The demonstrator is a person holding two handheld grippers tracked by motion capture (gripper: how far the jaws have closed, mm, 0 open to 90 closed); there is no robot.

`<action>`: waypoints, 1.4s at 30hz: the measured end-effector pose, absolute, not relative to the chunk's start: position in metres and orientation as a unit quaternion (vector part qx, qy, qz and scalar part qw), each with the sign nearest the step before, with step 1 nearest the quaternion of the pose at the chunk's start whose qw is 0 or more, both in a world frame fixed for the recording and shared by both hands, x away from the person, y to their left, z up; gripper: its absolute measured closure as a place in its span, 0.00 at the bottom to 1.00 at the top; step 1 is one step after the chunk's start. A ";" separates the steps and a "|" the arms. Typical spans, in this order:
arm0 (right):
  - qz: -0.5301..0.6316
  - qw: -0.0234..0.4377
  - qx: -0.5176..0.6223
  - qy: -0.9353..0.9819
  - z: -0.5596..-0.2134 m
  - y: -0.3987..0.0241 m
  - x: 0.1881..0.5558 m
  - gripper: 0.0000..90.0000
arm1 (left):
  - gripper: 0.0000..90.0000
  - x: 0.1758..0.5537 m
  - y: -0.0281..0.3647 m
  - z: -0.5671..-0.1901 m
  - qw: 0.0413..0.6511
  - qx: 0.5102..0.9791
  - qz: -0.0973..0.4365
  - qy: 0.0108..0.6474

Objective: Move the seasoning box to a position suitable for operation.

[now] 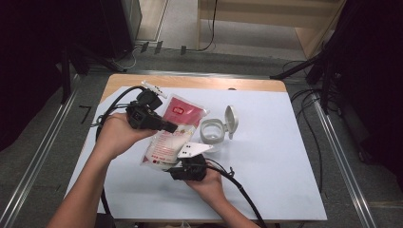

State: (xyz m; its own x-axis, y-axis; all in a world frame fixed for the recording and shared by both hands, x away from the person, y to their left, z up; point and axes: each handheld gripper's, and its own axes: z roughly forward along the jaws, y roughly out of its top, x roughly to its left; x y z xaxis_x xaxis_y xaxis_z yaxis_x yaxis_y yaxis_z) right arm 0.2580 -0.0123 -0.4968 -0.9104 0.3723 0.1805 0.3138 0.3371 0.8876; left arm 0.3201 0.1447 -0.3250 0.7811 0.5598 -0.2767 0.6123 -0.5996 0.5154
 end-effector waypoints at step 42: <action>0.548 -0.023 0.244 0.800 -0.478 0.001 0.254 0.59 | 1.00 0.349 0.108 -0.335 0.274 0.880 -0.095 0.377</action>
